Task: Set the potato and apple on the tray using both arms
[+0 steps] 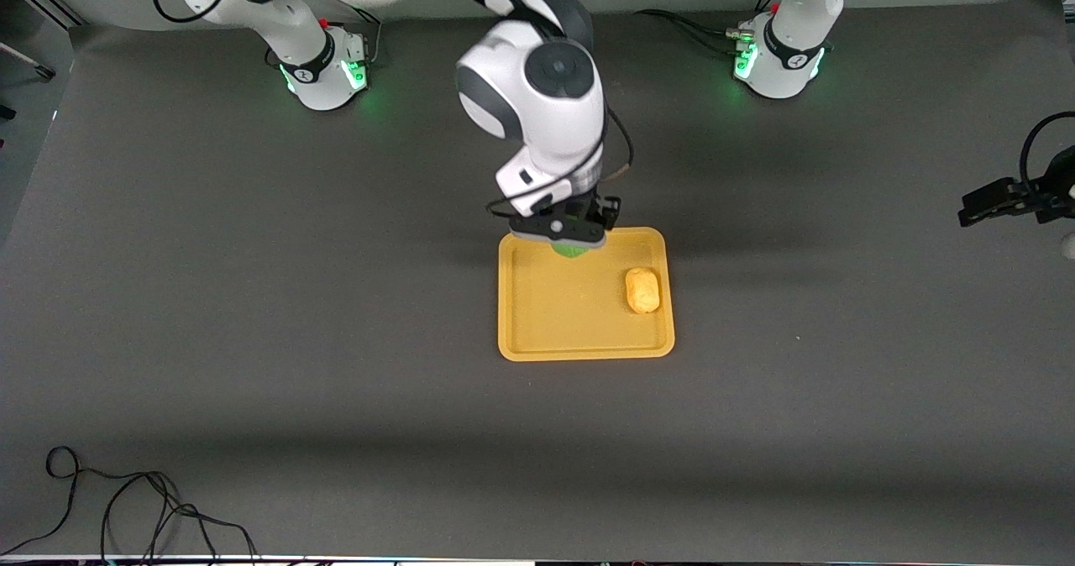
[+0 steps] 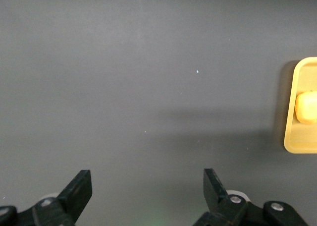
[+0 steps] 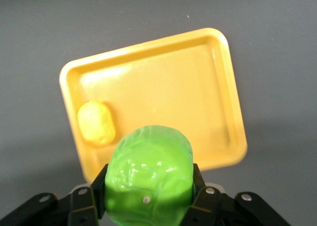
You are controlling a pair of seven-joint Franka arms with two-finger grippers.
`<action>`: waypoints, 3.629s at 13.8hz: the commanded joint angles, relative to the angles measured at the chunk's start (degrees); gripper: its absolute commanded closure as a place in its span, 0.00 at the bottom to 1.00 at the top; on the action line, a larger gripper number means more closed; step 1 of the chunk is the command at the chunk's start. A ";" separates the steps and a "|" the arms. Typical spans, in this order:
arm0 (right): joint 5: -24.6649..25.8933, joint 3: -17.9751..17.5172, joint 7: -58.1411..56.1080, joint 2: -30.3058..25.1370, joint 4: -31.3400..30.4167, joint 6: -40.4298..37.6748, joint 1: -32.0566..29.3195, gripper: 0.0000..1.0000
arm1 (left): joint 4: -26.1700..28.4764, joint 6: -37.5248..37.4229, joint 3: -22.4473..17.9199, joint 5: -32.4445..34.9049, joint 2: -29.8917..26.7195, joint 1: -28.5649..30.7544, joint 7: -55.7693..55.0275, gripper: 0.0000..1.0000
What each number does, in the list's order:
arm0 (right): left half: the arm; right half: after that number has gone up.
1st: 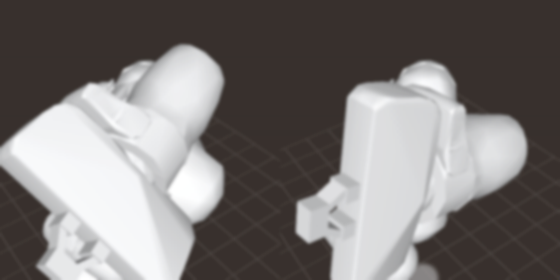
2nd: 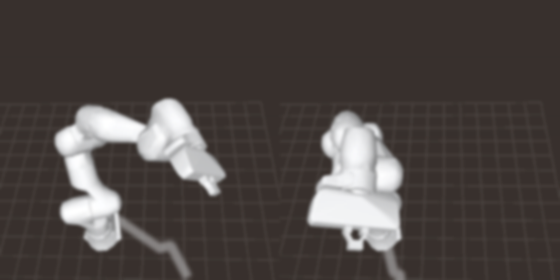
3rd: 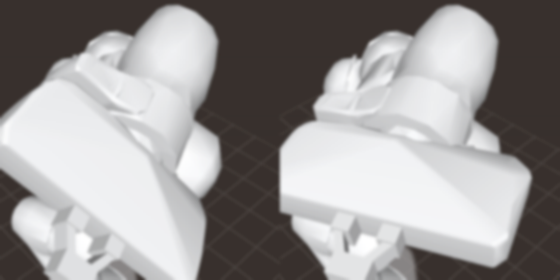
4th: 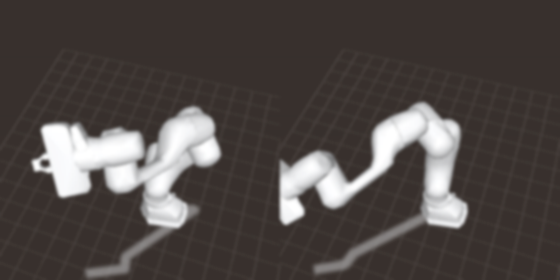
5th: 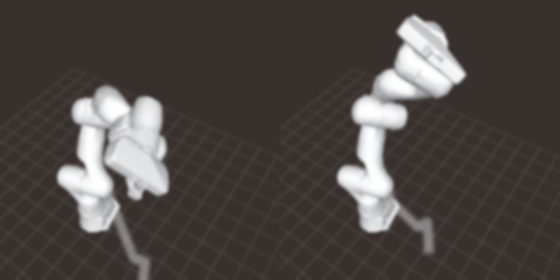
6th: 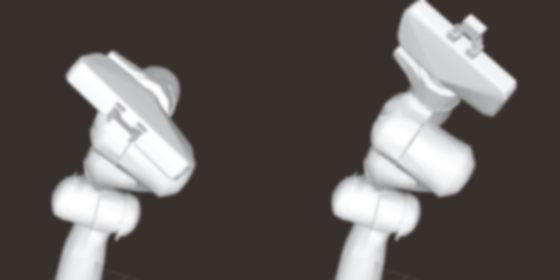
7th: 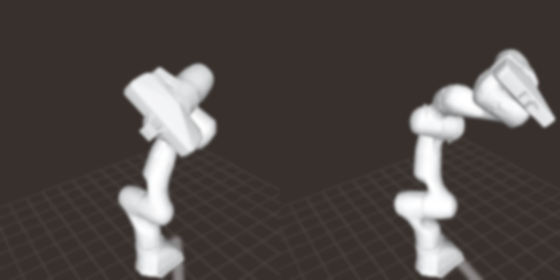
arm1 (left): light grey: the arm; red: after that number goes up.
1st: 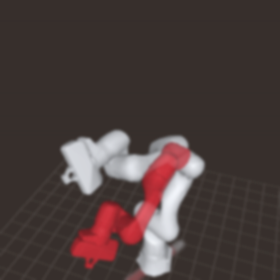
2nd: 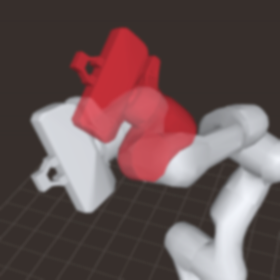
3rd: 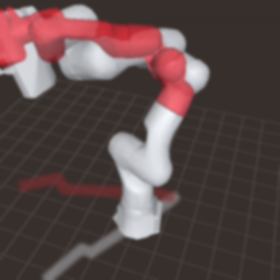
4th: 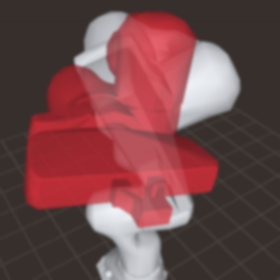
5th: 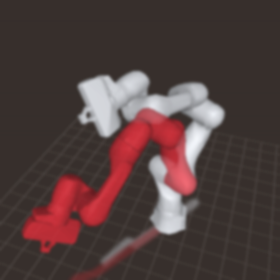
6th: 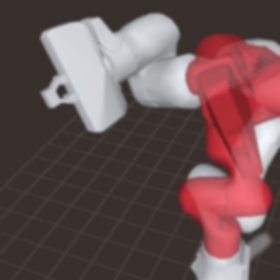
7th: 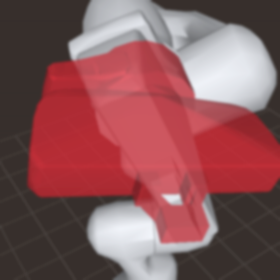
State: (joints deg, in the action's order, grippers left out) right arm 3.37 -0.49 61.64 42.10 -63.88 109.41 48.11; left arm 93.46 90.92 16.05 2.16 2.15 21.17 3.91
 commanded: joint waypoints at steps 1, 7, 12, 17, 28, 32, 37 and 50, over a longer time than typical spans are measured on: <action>2.87 0.67 2.26 6.93 2.88 5.35 1.11 0.67 | -0.20 -4.85 -9.13 -0.85 -3.28 -9.51 2.67 0.00; 6.12 1.02 2.35 14.59 2.71 13.81 1.02 0.67 | 0.76 -4.96 -17.96 -0.93 -5.05 -20.19 2.33 0.00; 6.21 1.20 2.35 17.05 2.70 16.36 0.85 0.47 | 1.37 -3.65 -21.14 -0.93 -5.05 -23.19 2.42 0.00; 5.68 1.02 2.00 11.36 3.66 8.66 0.41 0.00 | 1.47 -2.76 -21.23 -0.93 -4.52 -22.40 2.94 0.00; 0.16 1.20 -19.59 -26.41 -11.40 -22.14 -12.74 0.00 | 1.47 -0.92 -21.23 -0.67 -3.55 -22.40 2.94 0.00; -2.75 -0.81 -34.80 -37.95 -22.94 -22.05 -28.90 0.00 | 1.38 -1.36 -21.23 -0.67 -3.82 -22.40 2.94 0.00; -3.10 -4.25 -51.86 -39.99 -24.81 -21.70 -46.59 0.00 | 1.38 -1.62 -21.14 -0.67 -3.82 -22.40 2.86 0.00; -2.75 0.58 -62.16 -40.43 -25.16 -22.22 -49.69 0.00 | 1.29 -2.06 -20.97 -0.93 -4.43 -22.49 2.15 0.00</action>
State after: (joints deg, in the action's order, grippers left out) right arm 1.24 -0.49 0.83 3.14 -87.71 86.84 -2.03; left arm 94.54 89.19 -4.34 1.57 -1.33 -0.51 5.94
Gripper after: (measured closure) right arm 0.000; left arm 0.000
